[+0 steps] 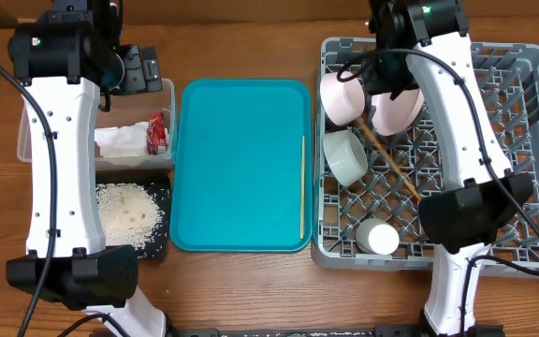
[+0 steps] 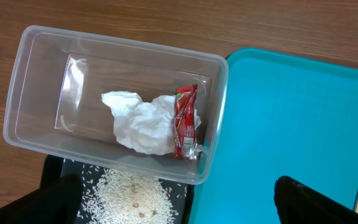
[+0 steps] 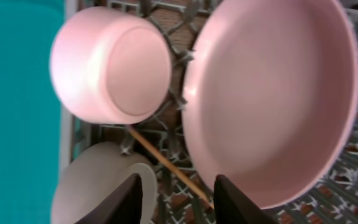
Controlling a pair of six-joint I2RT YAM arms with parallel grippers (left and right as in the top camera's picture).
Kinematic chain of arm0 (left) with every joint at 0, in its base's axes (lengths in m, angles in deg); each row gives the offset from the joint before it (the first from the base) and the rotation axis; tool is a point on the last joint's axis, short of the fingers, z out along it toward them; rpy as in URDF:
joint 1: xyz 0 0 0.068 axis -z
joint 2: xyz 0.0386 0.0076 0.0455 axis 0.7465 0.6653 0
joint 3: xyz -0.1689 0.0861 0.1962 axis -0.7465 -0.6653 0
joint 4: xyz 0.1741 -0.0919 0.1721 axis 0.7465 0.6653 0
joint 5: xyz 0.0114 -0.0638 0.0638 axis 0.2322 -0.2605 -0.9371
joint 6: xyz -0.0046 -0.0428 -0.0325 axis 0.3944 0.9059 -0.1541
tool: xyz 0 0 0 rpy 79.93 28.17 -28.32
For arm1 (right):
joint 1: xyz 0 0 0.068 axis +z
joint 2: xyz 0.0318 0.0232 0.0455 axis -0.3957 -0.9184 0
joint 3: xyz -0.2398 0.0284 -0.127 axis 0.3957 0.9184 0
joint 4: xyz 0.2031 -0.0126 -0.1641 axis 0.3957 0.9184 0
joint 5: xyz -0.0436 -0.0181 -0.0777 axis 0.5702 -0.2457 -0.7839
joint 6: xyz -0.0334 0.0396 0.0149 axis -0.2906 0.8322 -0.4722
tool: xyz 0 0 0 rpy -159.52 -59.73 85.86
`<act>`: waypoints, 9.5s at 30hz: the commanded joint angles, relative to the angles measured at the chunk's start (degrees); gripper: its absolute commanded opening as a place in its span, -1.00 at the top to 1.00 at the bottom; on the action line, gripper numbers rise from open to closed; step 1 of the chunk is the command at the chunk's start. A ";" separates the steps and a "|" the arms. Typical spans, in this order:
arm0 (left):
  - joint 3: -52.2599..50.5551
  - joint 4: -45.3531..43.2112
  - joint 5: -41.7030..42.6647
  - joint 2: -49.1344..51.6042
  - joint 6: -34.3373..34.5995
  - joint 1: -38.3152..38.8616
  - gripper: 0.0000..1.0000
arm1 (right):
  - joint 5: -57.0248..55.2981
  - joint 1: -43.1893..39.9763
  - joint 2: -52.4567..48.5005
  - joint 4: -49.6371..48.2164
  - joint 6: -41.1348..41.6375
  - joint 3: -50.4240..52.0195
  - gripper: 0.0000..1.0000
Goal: Sort waste into correct bins and load items into the dishwasher
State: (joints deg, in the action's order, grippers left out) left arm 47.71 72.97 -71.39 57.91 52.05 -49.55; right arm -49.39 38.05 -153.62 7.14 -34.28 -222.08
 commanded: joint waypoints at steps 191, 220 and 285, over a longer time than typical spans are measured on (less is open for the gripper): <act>-0.15 0.02 -0.68 0.59 0.35 -0.33 -1.00 | 25.53 -5.51 18.49 0.20 -0.66 6.73 -1.00; -0.15 0.00 -0.68 0.59 0.35 -0.33 -1.00 | 17.38 -9.44 71.67 -73.83 -10.51 87.80 -1.00; -0.74 -7.82 -3.43 -1.29 -0.04 -0.37 -1.00 | 19.91 -15.52 124.72 -90.86 -9.01 138.53 -1.00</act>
State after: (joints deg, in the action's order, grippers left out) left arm 47.69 70.52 -73.02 57.93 52.00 -49.55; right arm -28.91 22.91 -29.59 -83.37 -43.49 -84.16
